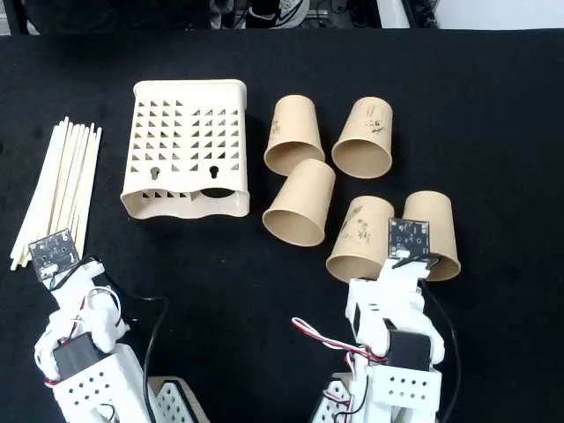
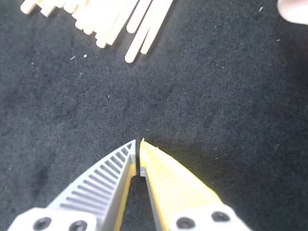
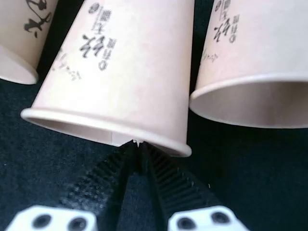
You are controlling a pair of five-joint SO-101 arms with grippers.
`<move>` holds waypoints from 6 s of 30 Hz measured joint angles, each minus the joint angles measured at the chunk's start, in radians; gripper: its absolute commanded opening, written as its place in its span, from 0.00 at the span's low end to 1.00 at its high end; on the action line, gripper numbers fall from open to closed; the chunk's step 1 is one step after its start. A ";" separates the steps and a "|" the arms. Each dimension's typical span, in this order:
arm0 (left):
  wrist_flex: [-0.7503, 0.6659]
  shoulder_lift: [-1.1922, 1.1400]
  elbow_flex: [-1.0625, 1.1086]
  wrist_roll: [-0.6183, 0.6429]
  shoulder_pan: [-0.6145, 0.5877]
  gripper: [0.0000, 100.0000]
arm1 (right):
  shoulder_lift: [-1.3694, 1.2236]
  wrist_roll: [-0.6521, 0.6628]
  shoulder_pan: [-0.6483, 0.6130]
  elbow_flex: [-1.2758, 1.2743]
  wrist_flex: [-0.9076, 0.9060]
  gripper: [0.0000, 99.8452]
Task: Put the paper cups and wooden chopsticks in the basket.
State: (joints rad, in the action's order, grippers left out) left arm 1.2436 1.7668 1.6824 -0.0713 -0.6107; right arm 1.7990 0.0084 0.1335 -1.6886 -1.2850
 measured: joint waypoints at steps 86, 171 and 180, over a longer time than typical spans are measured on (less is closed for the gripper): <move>-0.655 -0.411 -0.196 -0.023 0.408 0.25 | 0.000 0.000 0.000 0.000 0.000 0.01; -2.128 -1.732 -0.324 0.021 0.215 0.03 | 0.000 0.000 0.000 0.000 0.000 0.01; -1.967 -1.304 -0.143 0.021 0.278 0.03 | 0.000 0.000 0.000 0.000 0.000 0.01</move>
State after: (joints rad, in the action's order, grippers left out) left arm -0.7234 0.4626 1.5397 -0.0499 -0.3330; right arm 1.7990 0.0084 0.1335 -1.6886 -1.2850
